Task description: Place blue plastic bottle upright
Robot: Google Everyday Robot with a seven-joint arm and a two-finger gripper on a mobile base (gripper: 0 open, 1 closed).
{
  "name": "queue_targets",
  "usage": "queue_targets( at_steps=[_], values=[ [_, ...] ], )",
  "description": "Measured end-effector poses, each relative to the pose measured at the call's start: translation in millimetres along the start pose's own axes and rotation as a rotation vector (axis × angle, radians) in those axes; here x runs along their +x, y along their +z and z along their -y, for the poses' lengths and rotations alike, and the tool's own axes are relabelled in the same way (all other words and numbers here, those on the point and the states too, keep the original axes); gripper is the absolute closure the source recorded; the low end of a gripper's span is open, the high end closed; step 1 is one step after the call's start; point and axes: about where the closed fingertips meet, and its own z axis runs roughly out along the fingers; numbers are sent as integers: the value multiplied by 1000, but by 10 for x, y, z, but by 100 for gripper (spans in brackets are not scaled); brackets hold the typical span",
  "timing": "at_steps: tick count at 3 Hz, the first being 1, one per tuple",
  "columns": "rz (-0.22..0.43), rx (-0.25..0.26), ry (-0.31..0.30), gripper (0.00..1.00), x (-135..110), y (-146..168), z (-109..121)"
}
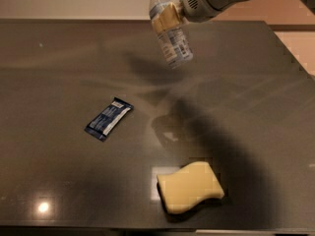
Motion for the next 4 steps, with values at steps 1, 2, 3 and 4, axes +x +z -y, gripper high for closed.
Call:
queue_targets(
  at_steps=[1,2,3,4],
  values=[
    [61,-91,-102,100,-49,33,-111],
    [61,-90,-100,100,-50,35,-111],
    [85,-144,-114,100,-13,55,-147],
    [124,-243,-129,100,77,89,-188]
  ],
)
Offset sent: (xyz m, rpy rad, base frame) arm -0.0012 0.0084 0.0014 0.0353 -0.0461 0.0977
